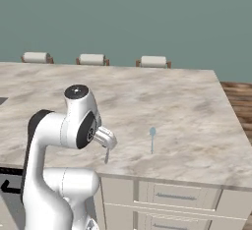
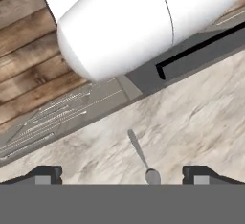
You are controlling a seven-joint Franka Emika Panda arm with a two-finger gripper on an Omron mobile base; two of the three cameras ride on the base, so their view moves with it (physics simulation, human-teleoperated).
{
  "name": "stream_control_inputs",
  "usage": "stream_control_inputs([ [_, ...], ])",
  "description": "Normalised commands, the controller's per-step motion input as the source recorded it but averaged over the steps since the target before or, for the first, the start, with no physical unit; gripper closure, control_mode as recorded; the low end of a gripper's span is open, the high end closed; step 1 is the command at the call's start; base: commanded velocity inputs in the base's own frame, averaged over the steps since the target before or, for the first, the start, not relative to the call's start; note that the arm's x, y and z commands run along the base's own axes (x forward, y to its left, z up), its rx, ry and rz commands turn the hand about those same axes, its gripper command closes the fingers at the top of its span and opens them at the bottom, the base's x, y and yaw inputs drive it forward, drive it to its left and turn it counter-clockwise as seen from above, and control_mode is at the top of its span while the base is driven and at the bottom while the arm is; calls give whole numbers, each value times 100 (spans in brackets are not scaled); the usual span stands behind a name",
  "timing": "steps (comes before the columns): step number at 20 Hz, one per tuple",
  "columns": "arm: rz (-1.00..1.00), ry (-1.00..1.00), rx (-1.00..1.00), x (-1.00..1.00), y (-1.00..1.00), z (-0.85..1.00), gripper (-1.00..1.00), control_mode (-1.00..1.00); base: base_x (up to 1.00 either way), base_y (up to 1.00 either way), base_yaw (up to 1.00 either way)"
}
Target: Organize the utensils by type. Pick up the wooden spoons from the counter and place them in the open cabinet. Then pick up the metallic utensils from the counter and place them in the open drawer.
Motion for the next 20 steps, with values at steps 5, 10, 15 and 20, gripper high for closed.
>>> stream_control_inputs([
  [5,20,12,-1,53,-28,-14,-100,-100,0,0,0],
  [10,12,10,0,51,-29,-10,-100,-100,0,0,0],
  [15,2,7,-1,40,-35,-16,-100,-100,0,0,0],
  [20,-2,2,0,27,-41,-32,-100,-100,0,0,0],
])
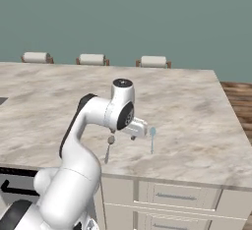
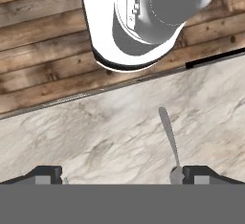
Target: Organize the utensils by type. Pick up the wooden spoons from the counter and place them in the open cabinet. Then pick up the metallic utensils from the counter and place them in the open drawer.
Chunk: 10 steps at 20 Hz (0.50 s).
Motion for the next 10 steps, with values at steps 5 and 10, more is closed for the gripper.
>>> stream_control_inputs([
  [5,-2,0,0,26,-38,-39,-100,-100,0,0,0],
  [10,0,0,0,26,-7,-36,-100,-100,0,0,0],
])
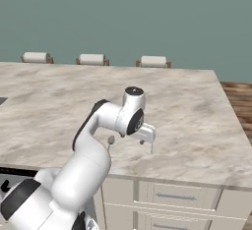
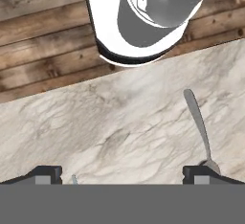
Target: Organize the utensils by type. Pick up the wooden spoons from the counter and place them in the open cabinet. Then pick up the metallic utensils from the counter and place them in the open drawer.
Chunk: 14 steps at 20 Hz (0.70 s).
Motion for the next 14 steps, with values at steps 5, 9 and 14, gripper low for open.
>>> stream_control_inputs([
  [5,0,0,0,32,-19,-26,-100,-100,0,0,0],
  [9,0,0,-3,34,-17,-18,-100,-100,0,0,0],
  [14,2,0,-8,37,-1,-8,-100,-100,0,0,0],
])
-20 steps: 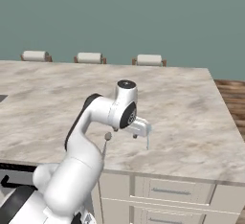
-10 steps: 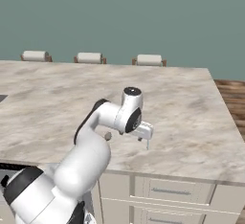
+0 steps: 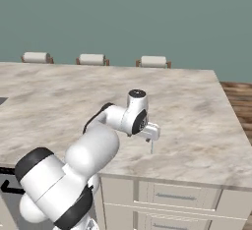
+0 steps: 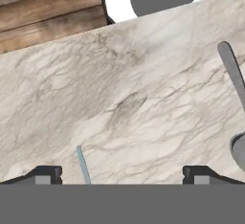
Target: Organize the utensils by type. Pick up the wooden spoons from the counter and place them in the open cabinet. Then pick up the metallic utensils from the counter and place them in the open drawer.
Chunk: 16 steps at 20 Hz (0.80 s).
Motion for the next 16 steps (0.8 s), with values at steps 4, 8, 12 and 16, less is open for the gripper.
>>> stream_control_inputs([
  [4,12,4,-14,29,-5,-14,-100,-100,0,0,0],
  [8,19,7,-9,18,-28,-14,-100,-100,0,0,0],
  [12,14,3,0,9,-29,-12,-100,-100,0,0,0],
  [16,11,2,0,7,-28,-6,-100,-100,0,0,0],
])
